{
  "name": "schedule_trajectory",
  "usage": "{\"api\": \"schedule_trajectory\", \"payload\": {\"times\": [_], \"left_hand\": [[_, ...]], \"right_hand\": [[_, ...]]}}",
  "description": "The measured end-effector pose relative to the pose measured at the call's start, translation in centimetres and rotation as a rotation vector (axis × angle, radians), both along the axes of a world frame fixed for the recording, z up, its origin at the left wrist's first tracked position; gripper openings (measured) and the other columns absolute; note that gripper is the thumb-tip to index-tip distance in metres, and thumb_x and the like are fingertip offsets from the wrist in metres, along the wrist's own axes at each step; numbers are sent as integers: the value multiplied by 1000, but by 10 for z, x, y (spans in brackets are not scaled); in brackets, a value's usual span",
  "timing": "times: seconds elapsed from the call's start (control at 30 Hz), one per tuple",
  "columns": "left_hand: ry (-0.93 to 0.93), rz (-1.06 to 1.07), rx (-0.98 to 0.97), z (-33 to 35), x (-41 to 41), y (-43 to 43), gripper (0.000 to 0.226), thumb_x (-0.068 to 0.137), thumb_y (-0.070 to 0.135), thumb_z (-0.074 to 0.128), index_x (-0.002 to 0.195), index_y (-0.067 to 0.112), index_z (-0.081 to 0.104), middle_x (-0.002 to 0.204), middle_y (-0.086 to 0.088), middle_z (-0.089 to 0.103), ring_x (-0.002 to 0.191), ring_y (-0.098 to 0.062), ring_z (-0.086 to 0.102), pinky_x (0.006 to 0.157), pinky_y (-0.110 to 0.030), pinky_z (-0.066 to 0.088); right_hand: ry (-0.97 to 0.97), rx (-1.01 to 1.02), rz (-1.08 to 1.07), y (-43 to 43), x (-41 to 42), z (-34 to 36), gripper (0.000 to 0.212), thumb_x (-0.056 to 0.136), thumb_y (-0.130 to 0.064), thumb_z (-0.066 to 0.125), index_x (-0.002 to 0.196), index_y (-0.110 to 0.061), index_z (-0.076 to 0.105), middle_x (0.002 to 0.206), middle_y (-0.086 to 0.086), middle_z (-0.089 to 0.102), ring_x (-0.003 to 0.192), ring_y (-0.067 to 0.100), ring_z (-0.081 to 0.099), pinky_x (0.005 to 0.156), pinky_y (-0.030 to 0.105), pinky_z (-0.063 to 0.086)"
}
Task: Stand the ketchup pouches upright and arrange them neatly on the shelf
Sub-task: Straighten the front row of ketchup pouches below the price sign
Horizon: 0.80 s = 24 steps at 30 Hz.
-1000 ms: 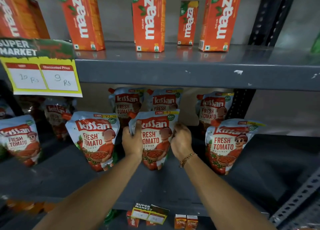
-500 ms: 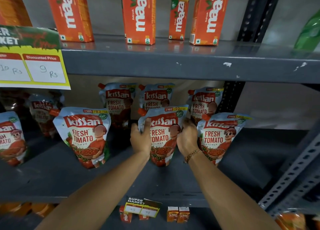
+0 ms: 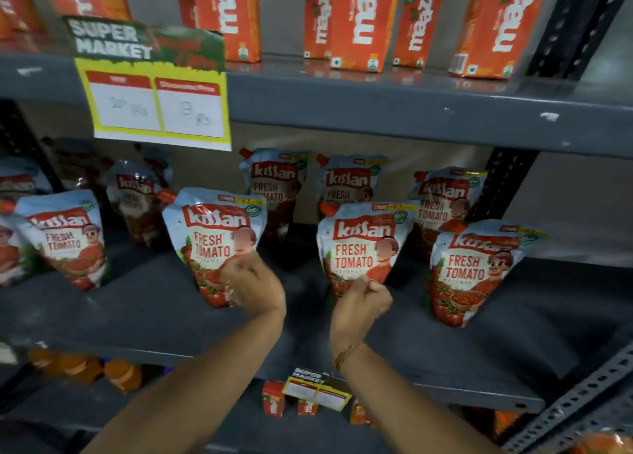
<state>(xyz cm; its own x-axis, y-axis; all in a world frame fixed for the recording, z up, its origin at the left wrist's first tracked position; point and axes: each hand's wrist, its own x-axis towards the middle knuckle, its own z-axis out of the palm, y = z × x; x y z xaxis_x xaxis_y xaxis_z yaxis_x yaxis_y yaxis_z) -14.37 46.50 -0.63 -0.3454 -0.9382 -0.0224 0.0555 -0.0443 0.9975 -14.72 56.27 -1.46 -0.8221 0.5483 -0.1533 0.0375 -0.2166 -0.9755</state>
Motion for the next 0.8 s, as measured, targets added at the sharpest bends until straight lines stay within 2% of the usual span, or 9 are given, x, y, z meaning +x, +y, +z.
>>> {"api": "schedule_trajectory", "payload": {"times": [0.03,0.07,0.1,0.23,0.33,0.43,0.57,0.7,0.8], "left_hand": [[-96,59,66,-3,3,-13,42,95,33,44,119,-1,51,125,-21,53,117,-37,49,95,-36,38],[-184,84,104,-5,8,-26,49,94,36,46,127,1,45,136,-21,44,128,-38,40,104,-41,32],[-242,83,121,-5,13,-38,54,92,39,48,132,3,40,142,-20,37,133,-37,34,107,-42,28],[-166,-27,80,-4,12,-100,73,87,48,53,142,5,30,148,-16,33,136,-34,35,111,-45,30],[-41,-296,-82,7,8,-143,62,86,48,55,130,5,47,126,-14,59,114,-30,59,94,-43,49],[-24,-529,-181,22,6,-170,43,84,38,64,119,14,59,107,-1,68,98,-18,65,84,-34,55],[43,-652,-235,27,4,-176,19,87,26,63,102,16,67,86,12,68,81,-3,65,63,-10,54],[33,-700,-302,31,4,-169,24,86,28,64,103,12,70,91,4,72,87,-9,68,77,-24,56],[20,-753,-305,33,0,-157,22,86,31,64,98,13,69,98,-3,74,94,-15,70,84,-33,56]], "right_hand": [[77,-54,103,-15,9,3,8,93,-10,46,90,-4,50,97,8,54,91,24,55,75,11,50],[114,-78,213,-31,15,6,8,95,-9,44,88,-9,47,86,1,51,77,16,53,59,3,44],[137,-73,309,-46,15,10,9,96,-10,43,87,-12,46,79,-4,48,69,10,47,55,3,41],[146,-81,516,-102,-3,30,13,99,-15,40,95,-19,51,88,-3,53,86,14,52,80,20,44],[120,-267,571,-125,-19,42,25,100,-13,35,87,-13,56,84,0,61,74,9,58,58,12,52],[121,-393,549,-141,-27,40,27,101,-15,35,84,-16,57,85,4,64,72,13,61,63,26,53],[122,-463,463,-148,-34,43,27,99,-12,37,80,-16,55,78,3,62,68,16,60,62,29,50],[54,-341,398,-140,-45,46,28,96,-11,34,75,-23,47,76,2,53,66,16,55,66,31,48],[116,-403,386,-129,-53,40,26,98,-8,32,84,-19,52,84,4,60,87,25,56,90,42,47]]}}
